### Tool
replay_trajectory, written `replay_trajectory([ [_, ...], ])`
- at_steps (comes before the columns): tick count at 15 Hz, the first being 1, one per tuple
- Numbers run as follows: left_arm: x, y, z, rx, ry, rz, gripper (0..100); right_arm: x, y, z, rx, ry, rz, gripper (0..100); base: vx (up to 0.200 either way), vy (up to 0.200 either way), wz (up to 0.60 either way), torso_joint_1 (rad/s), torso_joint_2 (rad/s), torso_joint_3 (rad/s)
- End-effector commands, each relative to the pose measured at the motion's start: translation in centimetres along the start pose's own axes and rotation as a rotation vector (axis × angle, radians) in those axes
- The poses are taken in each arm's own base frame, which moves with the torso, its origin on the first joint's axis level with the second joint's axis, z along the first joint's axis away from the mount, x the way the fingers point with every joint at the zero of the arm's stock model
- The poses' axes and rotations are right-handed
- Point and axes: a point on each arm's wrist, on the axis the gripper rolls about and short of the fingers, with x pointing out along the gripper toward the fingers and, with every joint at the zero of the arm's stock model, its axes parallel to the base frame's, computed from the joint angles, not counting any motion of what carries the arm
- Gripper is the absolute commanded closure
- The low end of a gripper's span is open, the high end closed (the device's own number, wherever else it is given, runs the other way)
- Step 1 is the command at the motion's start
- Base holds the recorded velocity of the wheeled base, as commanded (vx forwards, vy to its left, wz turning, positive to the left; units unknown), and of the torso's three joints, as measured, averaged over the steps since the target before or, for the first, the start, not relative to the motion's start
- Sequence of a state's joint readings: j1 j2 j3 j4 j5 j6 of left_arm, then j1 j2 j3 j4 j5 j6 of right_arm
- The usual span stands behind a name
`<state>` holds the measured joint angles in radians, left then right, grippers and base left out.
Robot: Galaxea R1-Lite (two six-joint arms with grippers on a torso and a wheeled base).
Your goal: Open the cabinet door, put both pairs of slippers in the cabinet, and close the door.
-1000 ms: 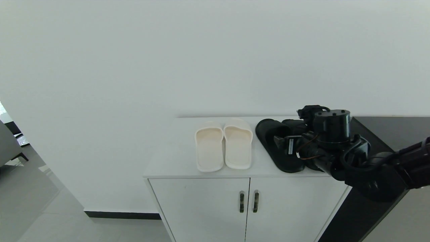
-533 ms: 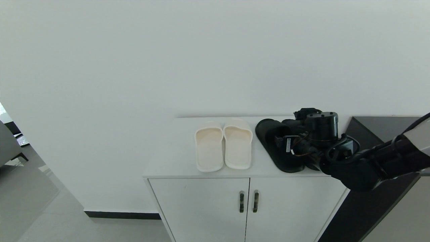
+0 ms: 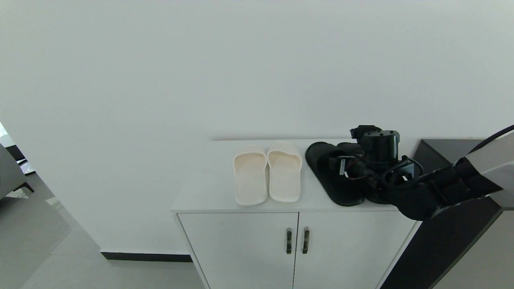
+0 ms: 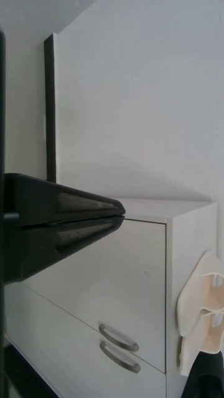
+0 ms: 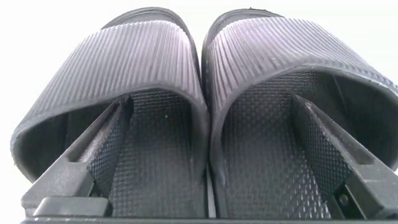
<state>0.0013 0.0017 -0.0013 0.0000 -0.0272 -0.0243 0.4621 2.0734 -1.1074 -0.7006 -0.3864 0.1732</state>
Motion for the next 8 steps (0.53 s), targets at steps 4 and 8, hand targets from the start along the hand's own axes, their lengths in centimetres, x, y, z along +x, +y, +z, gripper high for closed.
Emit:
replay_trajectory([
  [4,0.0,0.0,0.0,0.000,0.000,0.000,100,0.9,0.4,0.3,0.003,-0.017,0.004,100,0.000,0.000,0.00,0.000,0.00,0.000],
  [8,0.0,0.0,0.0,0.000,0.000,0.000,100,1.6,0.7,0.1,0.000,-0.015,0.005,100,0.000,0.000,0.00,0.000,0.00,0.000],
])
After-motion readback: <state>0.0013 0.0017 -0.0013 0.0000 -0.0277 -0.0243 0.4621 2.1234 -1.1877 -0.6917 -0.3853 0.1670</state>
